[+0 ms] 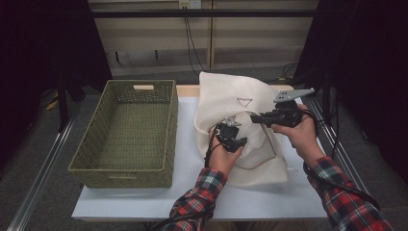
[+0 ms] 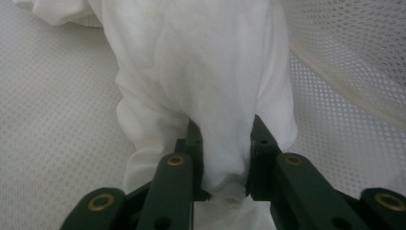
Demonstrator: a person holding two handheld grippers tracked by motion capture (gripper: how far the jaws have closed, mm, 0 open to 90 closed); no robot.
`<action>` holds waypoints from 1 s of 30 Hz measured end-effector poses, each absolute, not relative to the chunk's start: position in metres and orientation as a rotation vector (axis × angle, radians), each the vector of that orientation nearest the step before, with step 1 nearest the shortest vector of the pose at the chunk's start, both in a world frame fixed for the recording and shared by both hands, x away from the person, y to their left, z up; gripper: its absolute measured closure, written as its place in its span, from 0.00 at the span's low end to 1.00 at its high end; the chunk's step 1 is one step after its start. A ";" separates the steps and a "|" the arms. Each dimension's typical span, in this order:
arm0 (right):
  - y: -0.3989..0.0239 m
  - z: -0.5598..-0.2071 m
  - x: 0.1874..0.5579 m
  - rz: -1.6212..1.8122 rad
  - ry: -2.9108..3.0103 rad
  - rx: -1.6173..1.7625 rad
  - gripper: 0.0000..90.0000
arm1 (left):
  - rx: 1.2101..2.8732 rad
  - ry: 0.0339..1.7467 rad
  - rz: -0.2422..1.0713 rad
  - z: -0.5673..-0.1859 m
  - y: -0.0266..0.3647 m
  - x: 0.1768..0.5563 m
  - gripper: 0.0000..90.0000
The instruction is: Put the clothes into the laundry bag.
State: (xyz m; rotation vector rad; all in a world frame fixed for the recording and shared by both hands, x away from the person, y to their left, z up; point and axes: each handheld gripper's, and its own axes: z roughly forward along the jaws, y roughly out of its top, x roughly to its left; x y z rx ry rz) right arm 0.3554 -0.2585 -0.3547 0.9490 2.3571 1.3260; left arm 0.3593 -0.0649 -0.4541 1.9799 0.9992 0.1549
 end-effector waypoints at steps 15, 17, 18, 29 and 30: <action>-0.266 -0.360 0.356 1.232 2.318 0.980 0.82 | 2.023 0.930 0.199 -0.442 -0.049 0.355 0.48; -0.267 -0.361 0.356 1.210 2.311 0.982 0.77 | 2.025 0.937 0.180 -0.442 -0.047 0.354 0.46; -0.268 -0.361 0.356 1.208 2.306 0.983 0.73 | 2.031 0.932 0.175 -0.442 -0.045 0.354 0.46; -0.273 -0.367 0.359 1.133 2.321 0.995 0.81 | 2.120 0.917 0.177 -0.450 -0.041 0.345 0.38; -0.272 -0.367 0.359 1.132 2.322 0.994 0.86 | 2.139 0.911 0.172 -0.452 -0.042 0.344 0.38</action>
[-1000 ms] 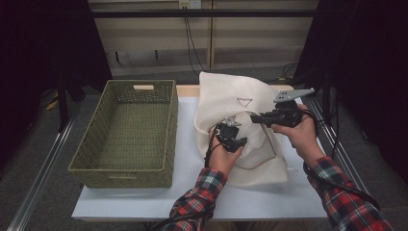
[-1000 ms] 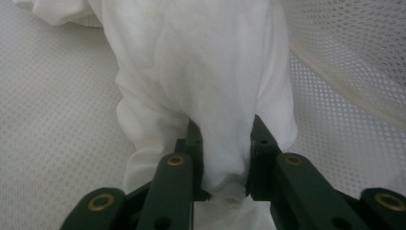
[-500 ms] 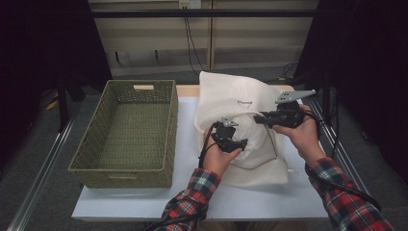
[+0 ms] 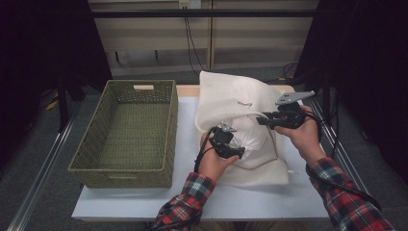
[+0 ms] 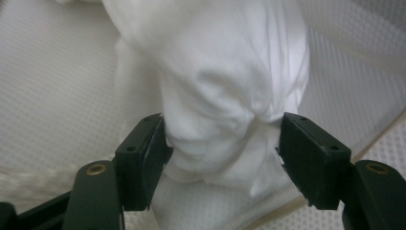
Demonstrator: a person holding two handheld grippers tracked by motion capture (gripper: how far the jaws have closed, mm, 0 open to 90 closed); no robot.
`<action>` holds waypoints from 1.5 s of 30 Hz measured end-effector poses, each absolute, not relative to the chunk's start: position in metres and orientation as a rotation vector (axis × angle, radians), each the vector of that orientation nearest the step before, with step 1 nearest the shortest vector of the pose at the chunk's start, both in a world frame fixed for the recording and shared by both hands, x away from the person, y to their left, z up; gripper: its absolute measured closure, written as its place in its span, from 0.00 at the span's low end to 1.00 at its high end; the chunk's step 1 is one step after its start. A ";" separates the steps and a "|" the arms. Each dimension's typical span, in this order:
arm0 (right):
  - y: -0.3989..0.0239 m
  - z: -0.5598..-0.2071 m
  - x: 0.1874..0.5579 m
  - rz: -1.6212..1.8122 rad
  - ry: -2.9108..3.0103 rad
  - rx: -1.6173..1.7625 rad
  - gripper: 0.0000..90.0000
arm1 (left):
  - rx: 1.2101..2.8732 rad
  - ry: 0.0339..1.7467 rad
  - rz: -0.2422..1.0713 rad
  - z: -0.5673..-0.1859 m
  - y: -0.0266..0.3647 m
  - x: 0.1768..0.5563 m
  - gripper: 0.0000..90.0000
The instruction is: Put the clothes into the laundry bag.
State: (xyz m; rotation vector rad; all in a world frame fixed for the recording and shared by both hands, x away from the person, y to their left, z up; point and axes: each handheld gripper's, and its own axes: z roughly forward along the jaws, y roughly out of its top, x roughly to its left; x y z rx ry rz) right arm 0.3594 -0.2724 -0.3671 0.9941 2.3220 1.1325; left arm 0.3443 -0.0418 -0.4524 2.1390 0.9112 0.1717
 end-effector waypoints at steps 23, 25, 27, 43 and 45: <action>-0.262 -0.362 0.364 1.239 2.385 0.941 0.97 | 2.076 0.933 0.198 -0.468 -0.070 0.362 0.95; -0.262 -0.362 0.364 1.241 2.382 0.943 0.97 | 2.047 0.943 0.197 -0.468 -0.072 0.364 0.95; -0.263 -0.361 0.364 1.238 2.379 0.948 0.97 | 2.062 0.934 0.191 -0.468 -0.072 0.365 0.94; -0.260 -0.366 0.366 1.218 2.382 0.946 0.96 | 2.074 0.861 0.256 -0.442 -0.036 0.350 0.35; -0.259 -0.367 0.366 1.221 2.385 0.947 0.96 | 2.089 0.857 0.284 -0.439 -0.029 0.349 0.34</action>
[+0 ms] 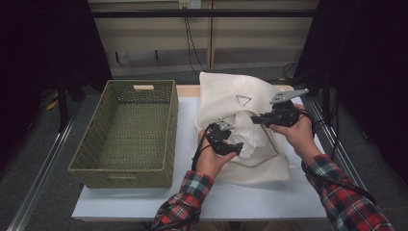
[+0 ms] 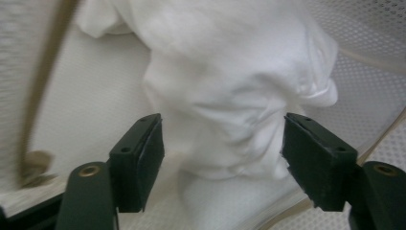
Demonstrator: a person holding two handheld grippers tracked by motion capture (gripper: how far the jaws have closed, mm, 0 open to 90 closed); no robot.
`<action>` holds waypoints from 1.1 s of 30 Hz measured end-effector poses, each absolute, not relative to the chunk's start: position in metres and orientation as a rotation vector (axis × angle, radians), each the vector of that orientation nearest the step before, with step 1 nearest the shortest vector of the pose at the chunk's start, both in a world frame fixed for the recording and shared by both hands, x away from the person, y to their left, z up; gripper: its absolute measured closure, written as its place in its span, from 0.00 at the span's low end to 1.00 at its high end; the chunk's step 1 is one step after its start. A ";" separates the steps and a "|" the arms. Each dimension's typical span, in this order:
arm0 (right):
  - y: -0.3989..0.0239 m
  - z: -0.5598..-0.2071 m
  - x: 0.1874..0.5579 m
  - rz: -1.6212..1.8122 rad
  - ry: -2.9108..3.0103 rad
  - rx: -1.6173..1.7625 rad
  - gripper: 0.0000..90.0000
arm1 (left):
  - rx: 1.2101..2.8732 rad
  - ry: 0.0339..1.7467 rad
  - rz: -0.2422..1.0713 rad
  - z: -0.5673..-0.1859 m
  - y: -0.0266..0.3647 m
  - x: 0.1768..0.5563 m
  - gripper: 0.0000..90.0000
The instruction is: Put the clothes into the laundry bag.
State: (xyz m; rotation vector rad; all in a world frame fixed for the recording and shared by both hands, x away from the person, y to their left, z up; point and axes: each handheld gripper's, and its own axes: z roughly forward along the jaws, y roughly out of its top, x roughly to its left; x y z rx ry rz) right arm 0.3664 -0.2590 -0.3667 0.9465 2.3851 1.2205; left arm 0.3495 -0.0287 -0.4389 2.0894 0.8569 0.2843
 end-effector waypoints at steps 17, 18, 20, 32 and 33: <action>-0.251 -0.367 0.373 1.207 2.416 0.920 0.96 | 2.228 0.827 0.390 -0.466 -0.012 0.362 0.49; -0.252 -0.367 0.373 1.213 2.419 0.918 0.96 | 2.239 0.843 0.404 -0.471 -0.011 0.363 0.54; -0.252 -0.367 0.373 1.211 2.417 0.922 0.96 | 2.249 0.855 0.389 -0.474 -0.010 0.366 0.57; -0.252 -0.367 0.374 1.215 2.410 0.927 0.96 | 2.257 0.960 0.323 -0.470 -0.015 0.368 0.93; -0.253 -0.367 0.373 1.213 2.403 0.932 0.96 | 2.259 0.977 0.316 -0.469 -0.015 0.367 0.94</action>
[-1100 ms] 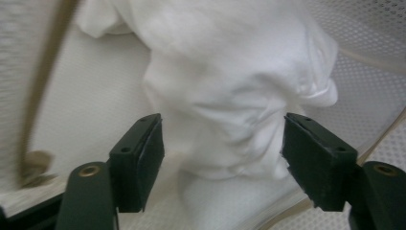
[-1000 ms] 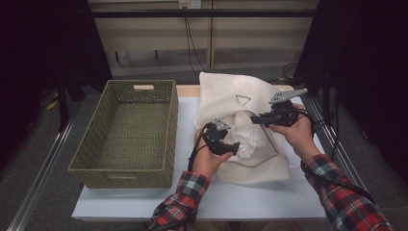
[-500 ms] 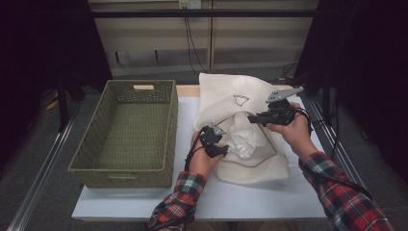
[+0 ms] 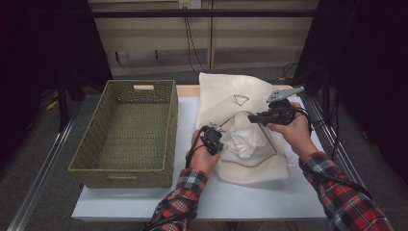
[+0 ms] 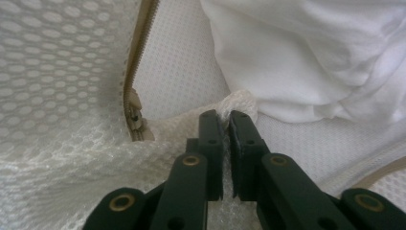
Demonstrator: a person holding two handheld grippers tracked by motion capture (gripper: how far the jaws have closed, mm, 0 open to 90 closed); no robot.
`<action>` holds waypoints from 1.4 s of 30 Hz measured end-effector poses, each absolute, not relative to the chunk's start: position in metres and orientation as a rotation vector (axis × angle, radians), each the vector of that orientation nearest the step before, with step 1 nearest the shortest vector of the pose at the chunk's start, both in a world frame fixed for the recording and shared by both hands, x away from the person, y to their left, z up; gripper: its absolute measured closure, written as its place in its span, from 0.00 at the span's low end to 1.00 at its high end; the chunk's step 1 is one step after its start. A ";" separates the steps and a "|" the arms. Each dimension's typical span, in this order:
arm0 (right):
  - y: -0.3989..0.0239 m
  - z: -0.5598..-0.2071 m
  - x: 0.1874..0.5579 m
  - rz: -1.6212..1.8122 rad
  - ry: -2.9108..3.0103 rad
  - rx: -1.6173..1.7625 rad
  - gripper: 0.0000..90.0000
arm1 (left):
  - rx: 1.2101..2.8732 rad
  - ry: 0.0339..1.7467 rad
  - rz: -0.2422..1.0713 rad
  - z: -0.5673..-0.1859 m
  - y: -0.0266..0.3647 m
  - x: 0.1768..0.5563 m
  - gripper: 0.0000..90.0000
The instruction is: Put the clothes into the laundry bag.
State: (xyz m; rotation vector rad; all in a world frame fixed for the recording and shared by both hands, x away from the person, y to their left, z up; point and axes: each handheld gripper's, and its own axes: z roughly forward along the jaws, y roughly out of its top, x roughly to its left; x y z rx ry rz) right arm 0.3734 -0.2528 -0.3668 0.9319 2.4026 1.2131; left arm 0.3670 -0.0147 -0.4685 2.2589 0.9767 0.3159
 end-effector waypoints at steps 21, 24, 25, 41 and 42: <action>-0.247 -0.370 0.374 1.212 2.406 0.927 0.96 | 2.117 0.969 0.203 -0.425 0.022 0.349 0.96; -0.247 -0.370 0.374 1.215 2.410 0.929 0.96 | 2.119 0.969 0.217 -0.421 0.027 0.347 0.96; -0.247 -0.370 0.374 1.212 2.409 0.928 0.96 | 2.094 0.975 0.216 -0.420 0.027 0.346 0.96; -0.246 -0.370 0.373 1.199 2.419 0.926 0.96 | 2.080 0.973 0.263 -0.396 0.043 0.338 0.95; -0.246 -0.370 0.373 1.200 2.418 0.927 0.96 | 2.073 0.967 0.270 -0.395 0.043 0.338 0.95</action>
